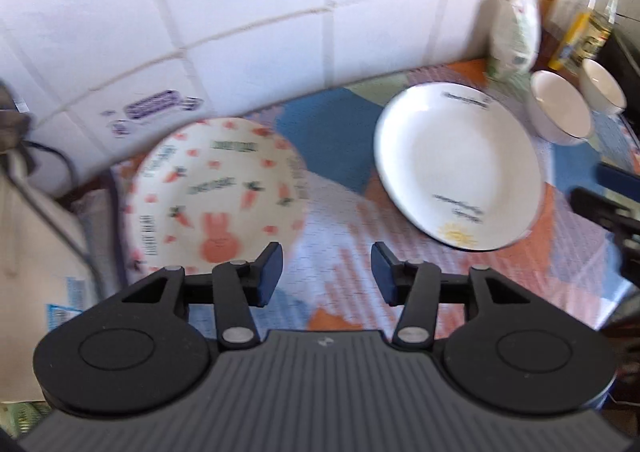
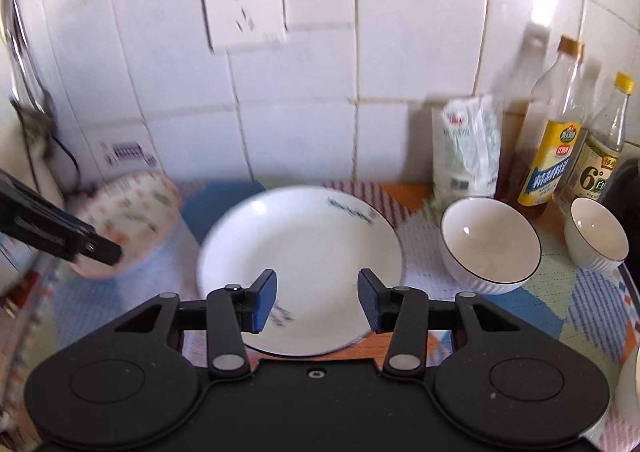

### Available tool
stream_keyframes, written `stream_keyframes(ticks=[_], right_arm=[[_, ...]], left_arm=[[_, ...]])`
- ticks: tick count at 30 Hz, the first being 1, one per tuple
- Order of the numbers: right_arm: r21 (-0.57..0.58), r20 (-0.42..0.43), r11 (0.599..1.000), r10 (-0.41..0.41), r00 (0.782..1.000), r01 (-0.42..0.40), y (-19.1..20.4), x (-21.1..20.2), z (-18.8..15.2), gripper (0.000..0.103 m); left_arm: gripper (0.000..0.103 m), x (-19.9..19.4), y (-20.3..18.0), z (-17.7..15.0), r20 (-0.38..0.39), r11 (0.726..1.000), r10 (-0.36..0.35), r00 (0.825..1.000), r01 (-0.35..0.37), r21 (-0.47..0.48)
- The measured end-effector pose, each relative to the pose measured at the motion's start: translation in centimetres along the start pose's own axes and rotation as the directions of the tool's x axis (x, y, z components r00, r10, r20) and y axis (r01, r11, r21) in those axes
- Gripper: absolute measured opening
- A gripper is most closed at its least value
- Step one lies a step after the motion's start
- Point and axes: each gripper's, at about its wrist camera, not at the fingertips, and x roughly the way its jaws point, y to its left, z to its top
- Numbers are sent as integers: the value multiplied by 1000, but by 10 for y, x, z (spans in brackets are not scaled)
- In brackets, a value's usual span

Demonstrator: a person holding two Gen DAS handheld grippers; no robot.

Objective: Organize plates and bowls
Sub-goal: 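Move the right gripper to the pink-bunny plate rim and grasp it, then lift the bunny plate with the right gripper and carry it over the white plate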

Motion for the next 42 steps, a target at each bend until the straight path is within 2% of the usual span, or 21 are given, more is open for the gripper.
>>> stream_keyframes(ticks=[2, 5, 10, 13, 16, 19, 21, 23, 26, 29, 32, 34, 39, 41, 42], right_arm=[[8, 30, 1000, 11, 999, -11, 11, -12, 0, 52], [2, 82, 1000, 24, 996, -25, 28, -26, -2, 64], [-7, 137, 999, 43, 990, -43, 57, -39, -9, 66], [7, 155, 998, 65, 986, -67, 74, -37, -16, 69], [11, 177, 994, 107, 978, -110, 91, -27, -23, 74], [-35, 210, 997, 78, 975, -73, 108, -6, -34, 74], [-33, 205, 998, 64, 977, -59, 114, 13, -39, 74], [-4, 200, 996, 87, 976, -88, 117, 28, -42, 74], [42, 180, 990, 126, 976, -135, 122, 53, -46, 74], [76, 123, 988, 127, 984, -137, 132, 77, -47, 74], [90, 84, 980, 171, 982, -178, 142, 96, -44, 73], [93, 47, 982, 159, 986, -163, 150, 111, -43, 73], [134, 32, 975, 174, 984, -177, 155, 134, -36, 73], [173, 31, 969, 175, 984, -177, 152, 141, -32, 70], [190, 30, 966, 170, 985, -173, 150, 144, -29, 59]], left_arm=[[48, -6, 16, -3, 9, 1000, 17, 1000, -17, -19], [49, -15, 42, -9, 18, 999, 11, 1000, -10, -47], [55, -22, 81, -22, 49, 996, 15, 999, -10, -87], [63, -22, 100, -32, 56, 991, 18, 998, -11, -134], [63, -20, 112, -45, 77, 990, 42, 996, -31, -136], [63, -10, 119, -56, 96, 991, 68, 993, -56, -121], [63, -3, 127, -63, 117, 986, 61, 991, -42, -164], [64, 4, 133, -70, 165, 980, 52, 985, -18, -199], [64, 18, 134, -79, 236, 983, 55, 970, -11, -185], [64, 35, 132, -79, 197, 983, 47, 979, -11, -181], [65, 47, 138, -77, 177, 972, 22, 984, 20, -233], [65, 57, 142, -73, 163, 968, 22, 986, 20, -250], [65, 79, 151, -62, 112, 958, 29, 993, 4, -286], [65, 82, 152, -61, 119, 954, -15, 993, 49, -294], [69, 81, 151, -62, 138, 953, -42, 989, 81, -291]])
